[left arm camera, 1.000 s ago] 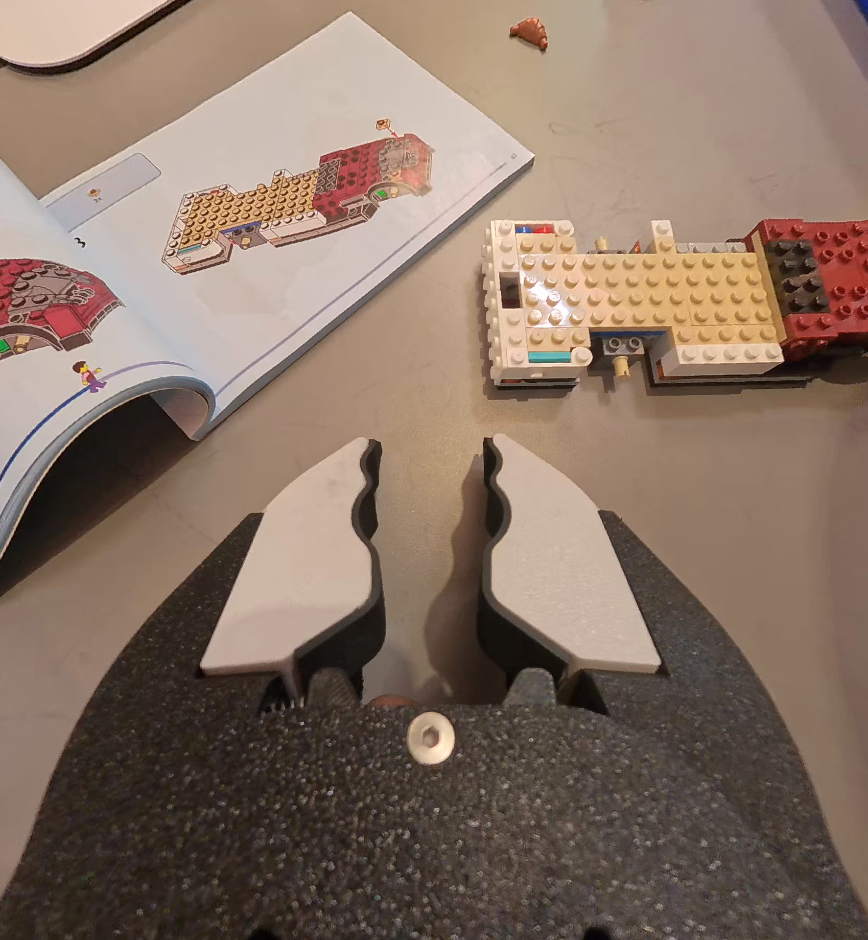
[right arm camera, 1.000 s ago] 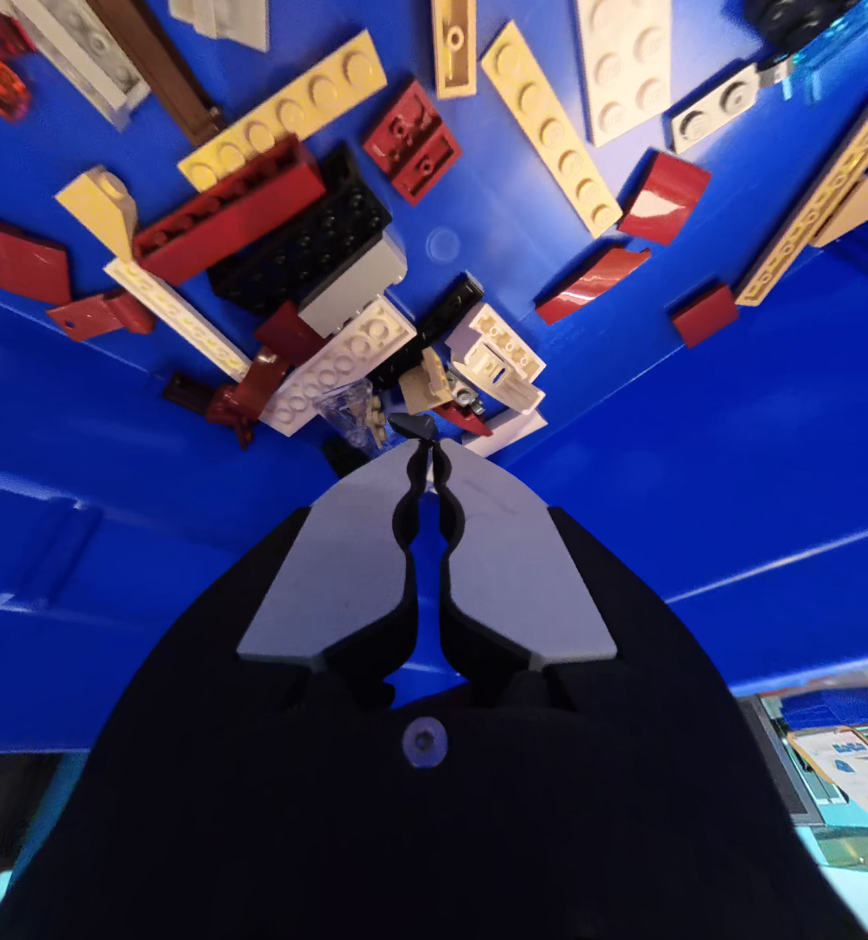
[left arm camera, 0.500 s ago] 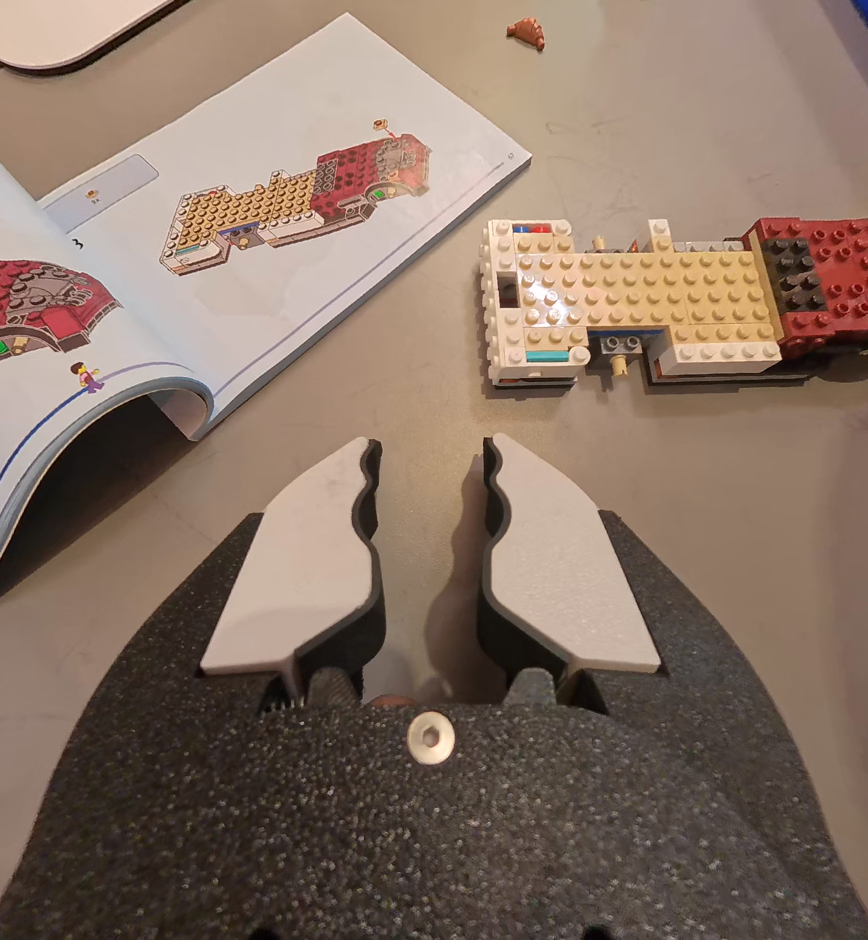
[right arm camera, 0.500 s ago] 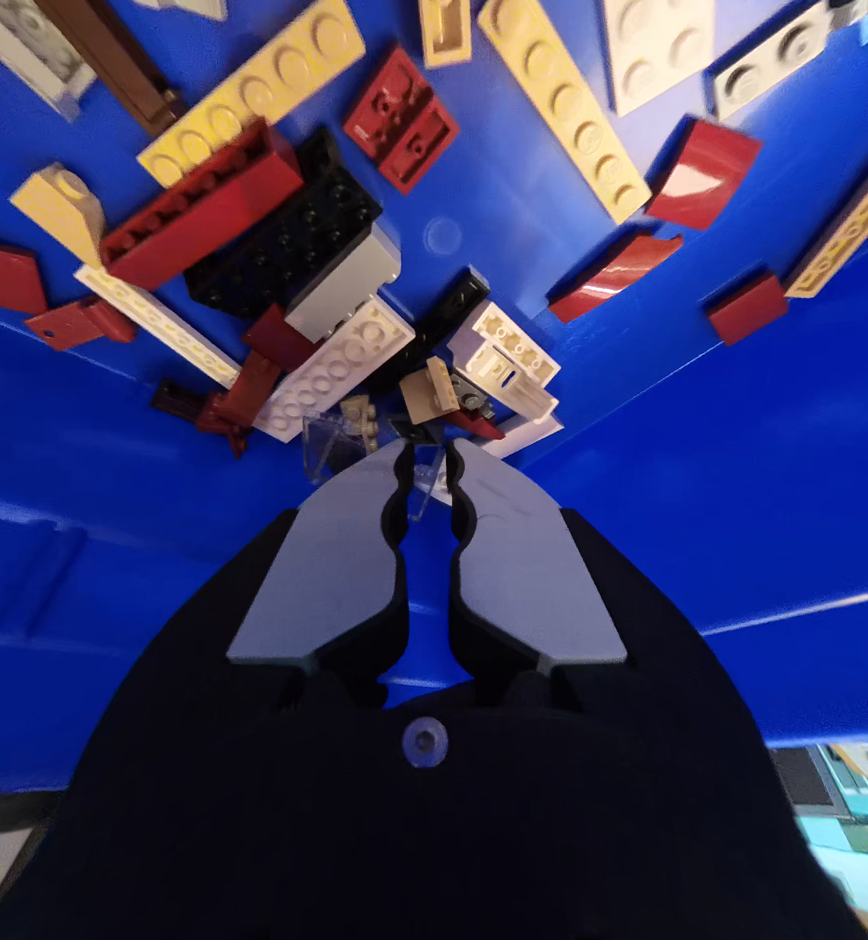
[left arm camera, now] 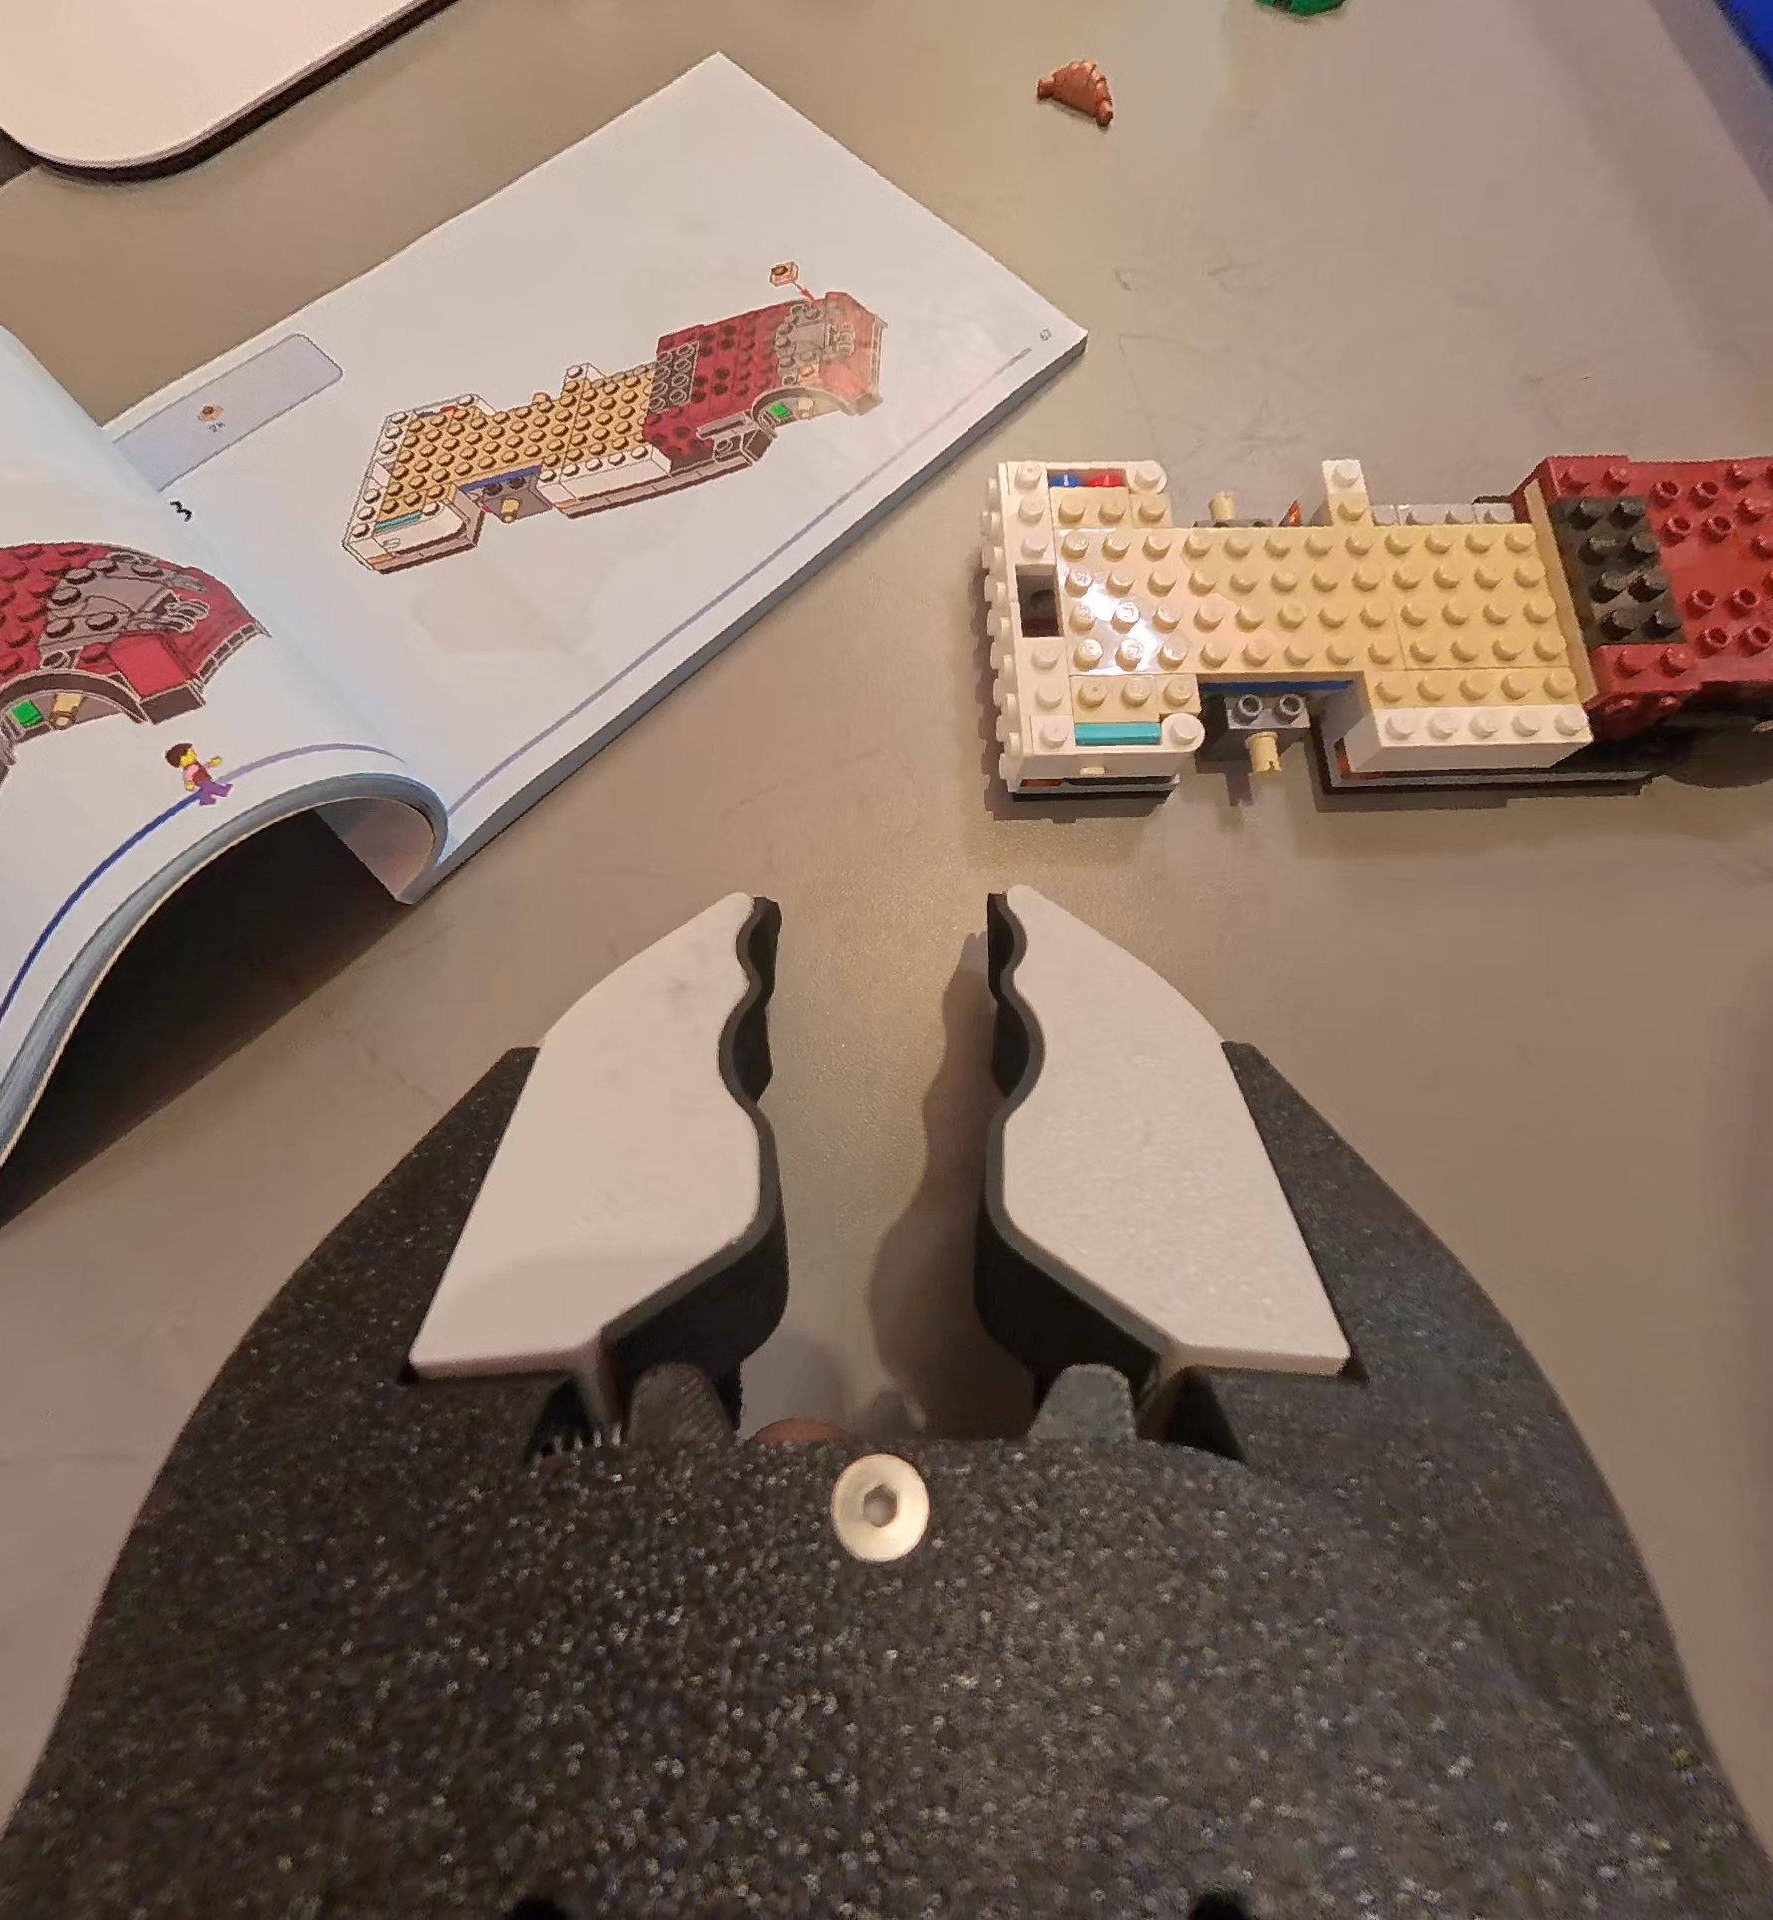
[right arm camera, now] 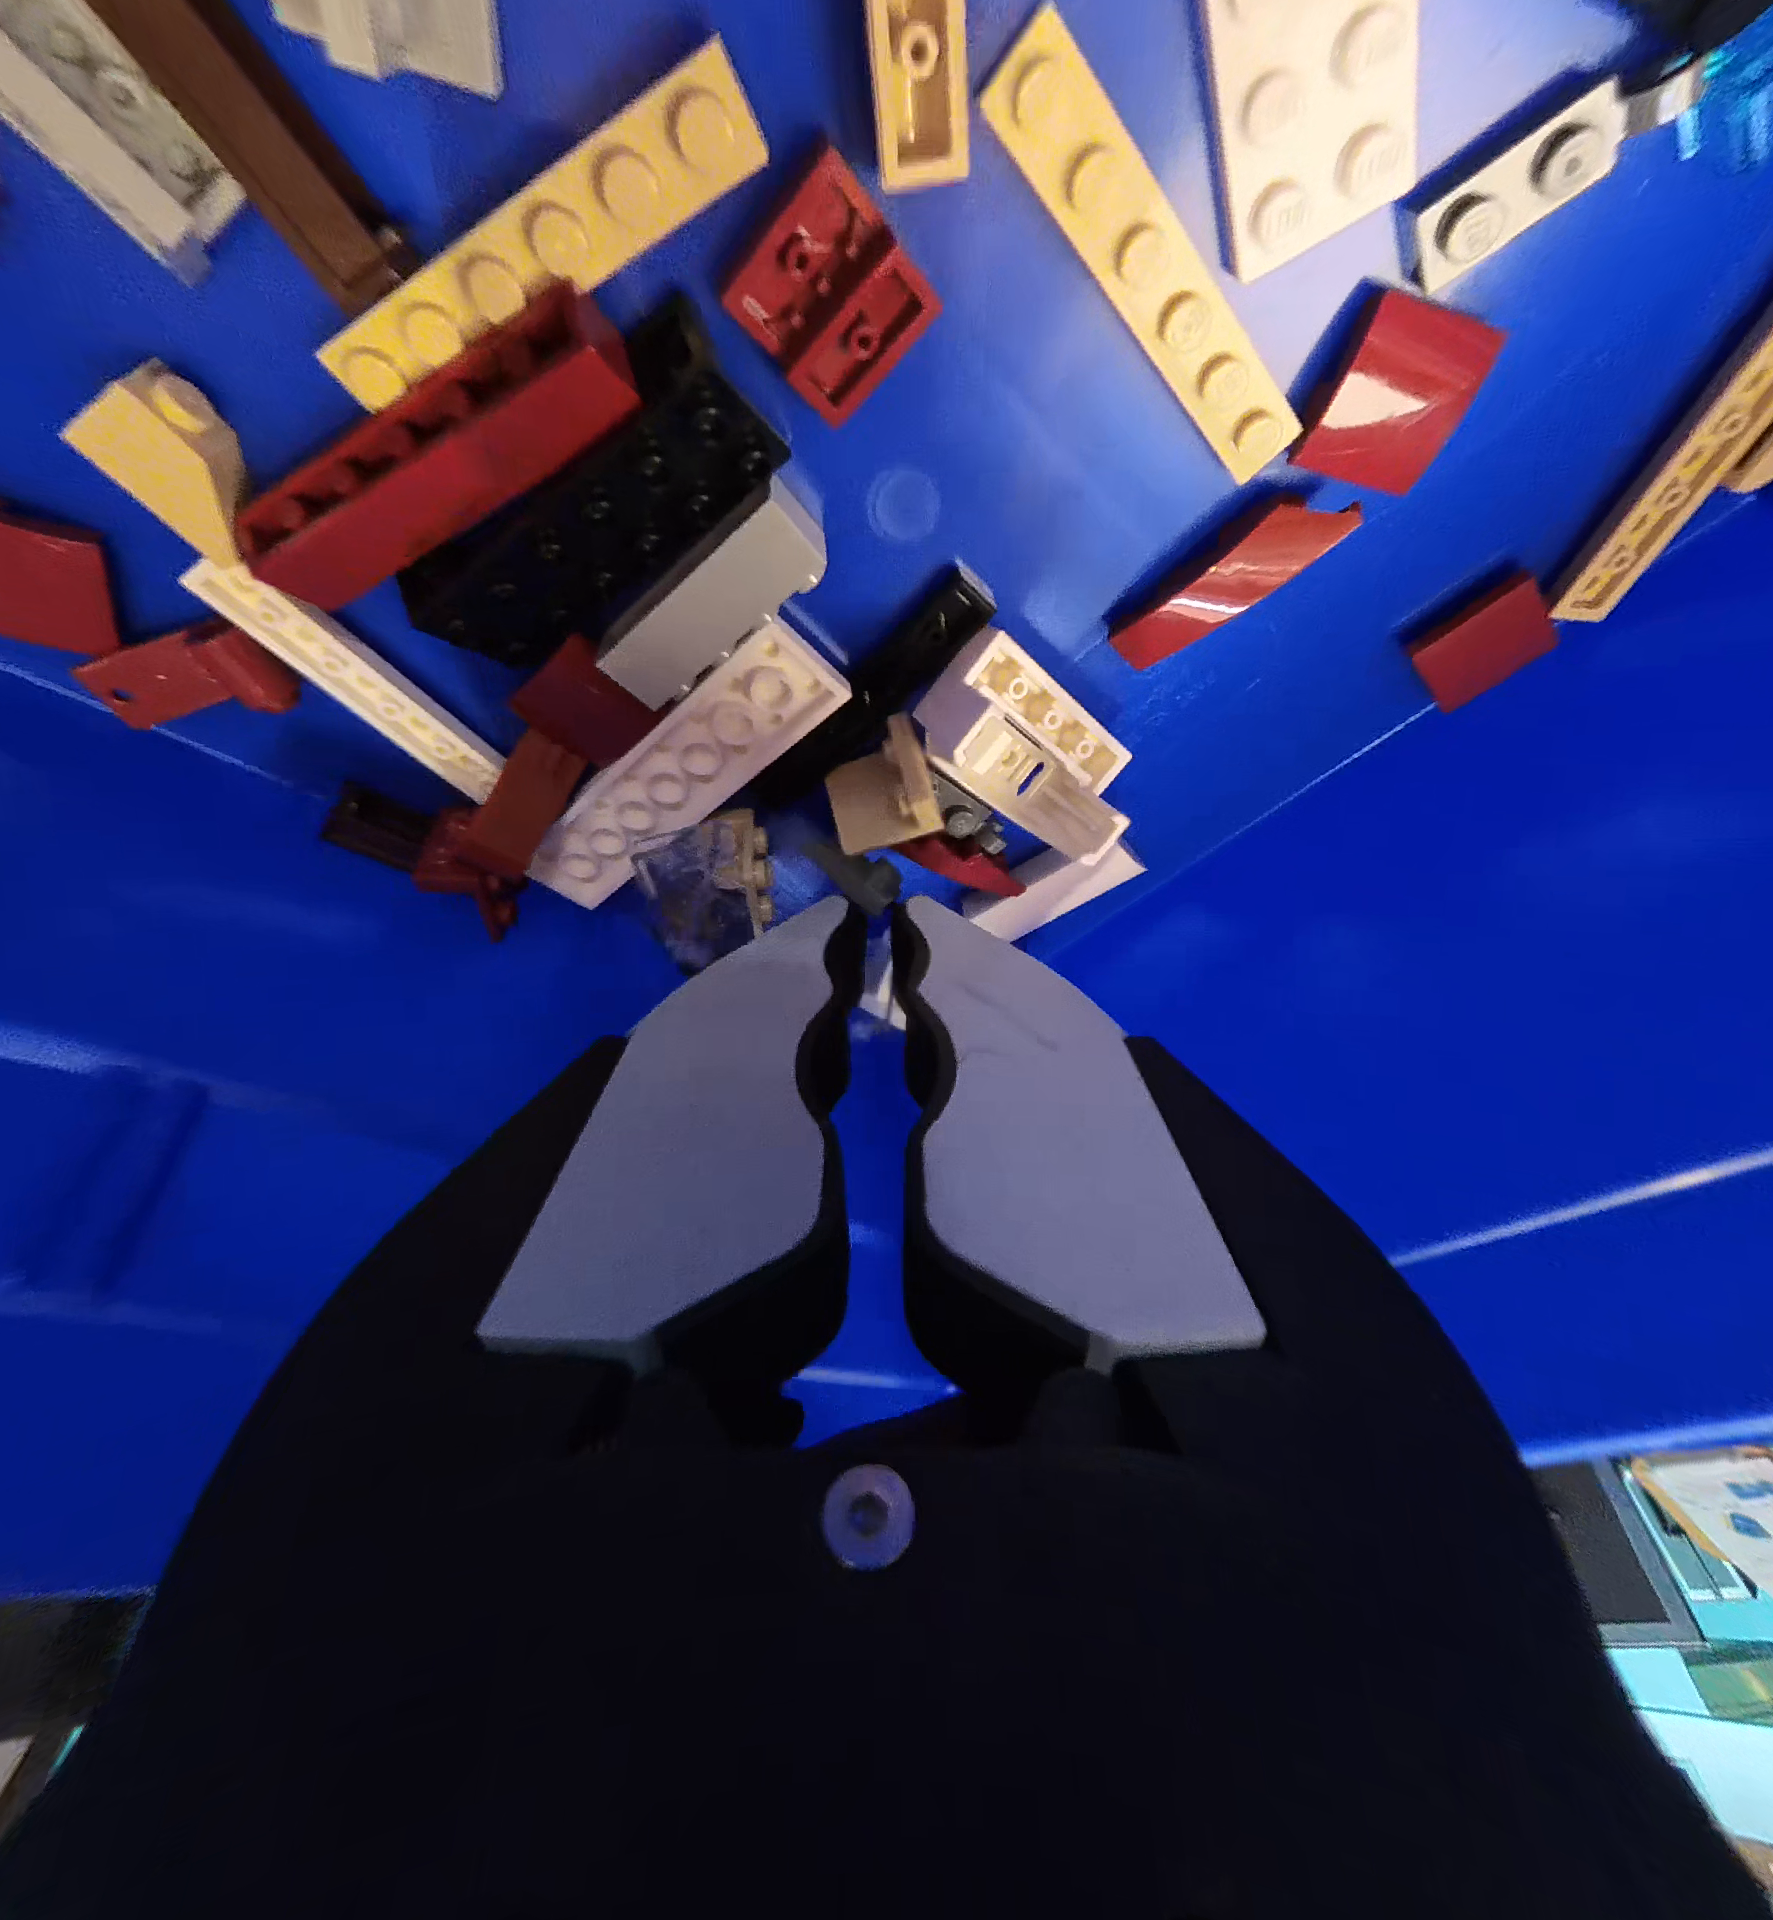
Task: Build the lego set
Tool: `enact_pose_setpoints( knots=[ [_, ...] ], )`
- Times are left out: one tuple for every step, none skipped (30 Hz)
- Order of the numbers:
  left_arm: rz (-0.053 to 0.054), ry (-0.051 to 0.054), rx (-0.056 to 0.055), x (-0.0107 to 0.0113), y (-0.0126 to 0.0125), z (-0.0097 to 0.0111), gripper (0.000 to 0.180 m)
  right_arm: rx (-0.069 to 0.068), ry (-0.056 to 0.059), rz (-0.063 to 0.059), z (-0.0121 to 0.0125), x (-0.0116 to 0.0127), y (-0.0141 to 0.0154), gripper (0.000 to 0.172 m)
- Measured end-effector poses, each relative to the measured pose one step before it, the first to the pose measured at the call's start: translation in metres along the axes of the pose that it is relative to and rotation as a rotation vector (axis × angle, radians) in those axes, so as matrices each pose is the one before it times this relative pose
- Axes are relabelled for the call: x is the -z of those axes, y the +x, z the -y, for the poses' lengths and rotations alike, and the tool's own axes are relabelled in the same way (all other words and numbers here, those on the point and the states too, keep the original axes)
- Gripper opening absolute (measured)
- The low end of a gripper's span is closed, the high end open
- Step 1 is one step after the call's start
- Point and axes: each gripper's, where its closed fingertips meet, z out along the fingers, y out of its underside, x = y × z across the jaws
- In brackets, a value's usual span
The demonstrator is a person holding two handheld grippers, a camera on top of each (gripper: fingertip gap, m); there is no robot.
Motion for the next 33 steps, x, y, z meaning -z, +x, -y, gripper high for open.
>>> enact_pose_setpoints(
  knots=[
    [0.0033,0.005,-0.0005,0.00057,-0.00024,0.00047,0.04,-0.0057,0.0084,-0.0124,0.00083,0.00408,0.00003,0.005],
    [0.0043,0.006,-0.0004,0.00073,-0.00034,0.00053,0.04,-0.0052,0.0078,-0.016,0.00082,0.00441,0.00012,0.005],
    [0.0061,0.0078,-0.0001,0.00091,-0.00056,0.00078,0.04,-0.0036,0.0066,-0.0212,0.00081,0.00485,0.00034,0.004],
    [0.0087,0.0105,0.0002,0.00125,-0.00087,0.00107,0.04,-0.0033,0.0058,-0.0254,0.00099,0.00525,0.00031,0.004],
    [0.0109,0.0124,0.0014,0.00147,-0.00111,0.00118,0.04,-0.0035,0.0062,-0.0308,0.00152,0.00586,0.00059,0.004],
    [0.0119,0.0134,0.0026,0.00164,-0.00118,0.00128,0.04,-0.0023,0.0096,-0.0444,0.00237,0.00678,0.00188,0.004],
    [0.0128,0.0145,0.0028,0.00192,-0.00109,0.00117,0.04,-0.0037,0.0161,-0.0577,0.00373,0.00817,0.00348,0.003],
    [0.0113,0.0153,0.0012,0.00222,-0.00069,0.0013,0.04,-0.011,0.0248,-0.0614,0.00561,0.0095,0.00382,0.003],
    [0.0075,0.0142,0.0002,0.00226,-0.00003,0.00099,0.04,-0.0214,0.034,-0.0655,0.00799,0.01104,0.00429,0.003],
    [-0.0018,0.0062,0.0034,0.00209,0.00131,-0.00032,0.039,-0.028,0.0382,-0.0736,0.00991,0.01218,0.00539,0.002],
    [-0.0014,0.0051,0.0022,0.00201,0.00144,-0.00045,0.039,-0.0283,0.0386,-0.0748,0.01138,0.01296,0.00538,0.002],
    [0.0004,0.0079,-0.0011,0.00206,0.00159,0.0,0.039,-0.025,0.0402,-0.0713,0.01313,0.01338,0.00453,0.002],
    [-0.0002,0.0066,-0.0014,0.0017,0.00176,0.00005,0.039,-0.0227,0.0422,-0.0672,0.01489,0.01309,0.00364,0.003],
    [-0.0018,0.0012,-0.0002,0.00119,0.0019,-0.00012,0.039,-0.0214,0.0414,-0.0601,0.01628,0.0124,0.00238,0.003],
    [-0.0013,-0.003,-0.0011,0.00066,0.00187,-0.0002,0.039,-0.019,0.0405,-0.0553,0.0173,0.011,0.00132,0.002],
    [0.0018,-0.0019,-0.0048,0.00051,0.0016,0.00037,0.039,-0.0163,0.0391,-0.0497,0.01799,0.00962,0.0,0.002],
    [0.0016,0.0025,-0.0071,0.00041,0.00156,0.00092,0.039,-0.0119,0.0339,-0.0403,0.01797,0.00764,-0.00178,0.003],
    [0.0,0.002,-0.005,0.00029,0.00159,0.00098,0.039,-0.0072,0.03,-0.0328,0.01789,0.00595,-0.00338,0.002],
    [-0.0012,0.0026,-0.002,0.0004,0.00166,0.00082,0.039,-0.0052,0.0293,-0.0243,0.01791,0.0043,-0.00499,0.002],
    [-0.002,0.0014,0.0,0.00038,0.0015,0.00037,0.039,-0.004,0.0314,-0.0162,0.01844,0.0027,-0.00658,0.002],
    [-0.0007,0.0004,-0.0002,0.00034,0.00118,0.00019,0.039,-0.0025,0.034,-0.0104,0.01889,0.00105,-0.00794,0.002],
    [0.0016,0.0004,-0.001,0.0004,0.00079,0.00003,0.039,-0.0057,0.0369,-0.0048,0.01948,-0.00065,-0.00887,0.002],
    [0.0032,-0.0005,-0.0018,0.00056,0.00044,-0.00003,0.039,-0.013,0.0426,0.0024,0.02019,-0.00243,-0.01008,0.002],
    [0.0041,0.001,-0.0032,0.00079,0.00033,0.00018,0.039,-0.0199,0.0496,0.0063,0.02113,-0.0044,-0.01125,0.002],
    [0.0055,0.0029,-0.0031,0.00069,0.00007,0.0004,0.039,-0.0249,0.0569,0.0098,0.02175,-0.00624,-0.01254,0.002],
    [0.0065,0.0023,-0.002,0.00073,-0.0004,0.00056,0.039,-0.0255,0.0599,0.0128,0.02145,-0.00826,-0.01349,0.002],
    [0.0093,0.0031,-0.0012,0.00064,-0.00107,0.00068,0.038,-0.0232,0.0561,0.0099,0.01991,-0.01008,-0.01335,0.002],
    [0.011,0.0023,-0.0006,0.00051,-0.00165,0.00056,0.038,-0.0179,0.0491,0.0087,0.01769,-0.01166,-0.01353,0.002],
    [0.0129,0.0019,-0.0003,0.00038,-0.00204,0.00012,0.038,-0.0092,0.0409,0.0091,0.01532,-0.01239,-0.01354,0.002],
    [0.0141,-0.0001,-0.0005,0.00026,-0.00245,-0.00034,0.038,-0.0019,0.0284,0.0047,0.01255,-0.01272,-0.01222,0.002],
    [0.0094,-0.0012,0.0016,0.00016,-0.002,-0.00076,0.038,0.0017,0.0152,0.0038,0.00984,-0.01202,-0.011,0.001],
    [0.005,-0.0035,0.0066,-0.00006,-0.00178,-0.00161,0.038,0.0001,0.0104,0.0073,0.00805,-0.01074,-0.00975,0.001],
    [0.0036,-0.0058,0.0086,-0.00009,-0.0018,-0.00204,0.038,-0.0063,0.009,0.0043,0.00652,-0.00944,-0.00749,0.001]
  ],
)
